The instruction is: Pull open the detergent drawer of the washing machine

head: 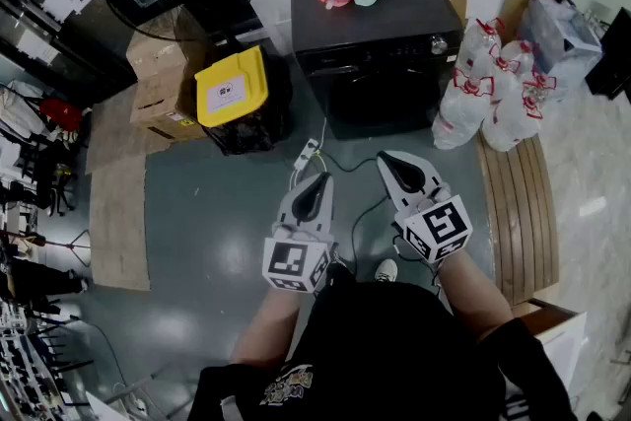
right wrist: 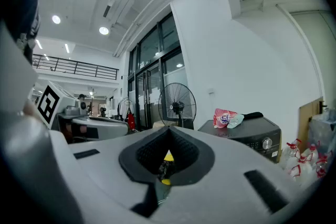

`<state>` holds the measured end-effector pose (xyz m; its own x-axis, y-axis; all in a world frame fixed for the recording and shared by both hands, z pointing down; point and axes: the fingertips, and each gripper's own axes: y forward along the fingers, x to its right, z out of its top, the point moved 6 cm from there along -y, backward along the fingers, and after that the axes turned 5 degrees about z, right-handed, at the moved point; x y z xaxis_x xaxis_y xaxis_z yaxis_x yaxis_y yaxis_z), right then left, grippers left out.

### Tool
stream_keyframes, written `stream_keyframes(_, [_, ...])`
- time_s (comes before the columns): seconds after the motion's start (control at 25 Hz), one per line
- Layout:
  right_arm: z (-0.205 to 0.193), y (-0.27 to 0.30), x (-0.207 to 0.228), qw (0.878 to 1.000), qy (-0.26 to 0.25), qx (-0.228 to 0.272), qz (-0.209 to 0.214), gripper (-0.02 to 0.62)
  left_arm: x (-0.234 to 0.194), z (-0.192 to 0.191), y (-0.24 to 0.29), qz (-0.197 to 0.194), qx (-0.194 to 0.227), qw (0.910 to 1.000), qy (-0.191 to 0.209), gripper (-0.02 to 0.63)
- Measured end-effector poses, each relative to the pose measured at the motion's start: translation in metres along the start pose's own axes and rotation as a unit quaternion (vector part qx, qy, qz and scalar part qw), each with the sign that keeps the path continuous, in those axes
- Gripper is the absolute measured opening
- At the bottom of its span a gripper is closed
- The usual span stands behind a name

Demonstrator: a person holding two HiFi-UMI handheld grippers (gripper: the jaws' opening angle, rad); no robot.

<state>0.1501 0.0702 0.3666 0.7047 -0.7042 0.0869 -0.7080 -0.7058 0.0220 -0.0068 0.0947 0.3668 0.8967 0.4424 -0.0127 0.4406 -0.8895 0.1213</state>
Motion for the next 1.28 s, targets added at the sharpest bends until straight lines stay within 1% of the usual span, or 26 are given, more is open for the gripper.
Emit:
stream_keyframes(0.36, [-0.004, 0.009, 0.007, 1.0, 0.018, 0.006, -0.003, 0.006, -0.009, -0.001, 0.008, -0.001, 0.002, 1.0, -0.003, 0.015])
stream_keyframes(0.48, [-0.005, 0.014, 0.006, 1.0, 0.016, 0.0, -0.006, 0.008, -0.013, -0.003, 0.009, -0.003, 0.001, 1.0, -0.003, 0.015])
stream_keyframes(0.68, [-0.01, 0.027, 0.005, 1.0, 0.022, 0.001, -0.01, 0.011, -0.027, -0.008, 0.011, -0.007, 0.0, 0.9999, -0.011, 0.021])
stream_keyframes(0.72, [-0.01, 0.03, 0.005, 1.0, 0.025, 0.003, -0.01, 0.075, -0.03, -0.008, 0.011, -0.007, 0.001, 0.9999, -0.011, 0.043])
stream_keyframes(0.76, [-0.01, 0.034, 0.004, 1.0, 0.029, 0.004, -0.008, 0.119, -0.033, -0.008, 0.011, -0.007, 0.002, 0.9999, -0.012, 0.088])
stream_keyframes(0.8, [-0.011, 0.037, 0.004, 0.999, 0.033, 0.006, -0.007, 0.12, -0.037, -0.008, 0.011, -0.008, 0.003, 0.9999, -0.013, 0.129])
stream_keyframes(0.84, [-0.011, 0.041, 0.004, 0.999, 0.038, 0.008, -0.006, 0.126, -0.04, -0.009, 0.012, -0.01, 0.003, 0.9998, -0.014, 0.155])
stream_keyframes(1.0, [-0.008, 0.06, 0.002, 0.998, 0.061, 0.016, -0.01, 0.214, -0.057, -0.006, 0.012, -0.019, 0.006, 0.9997, -0.014, 0.249])
stream_keyframes(1.08, [-0.011, 0.071, 0.002, 0.997, 0.073, 0.019, -0.017, 0.251, -0.066, -0.004, 0.013, -0.027, 0.006, 0.9996, -0.01, 0.264])
stream_keyframes(1.28, [-0.013, 0.099, -0.001, 0.995, 0.094, 0.02, -0.031, 0.293, -0.094, -0.002, 0.012, -0.04, 0.006, 0.9992, -0.005, 0.284])
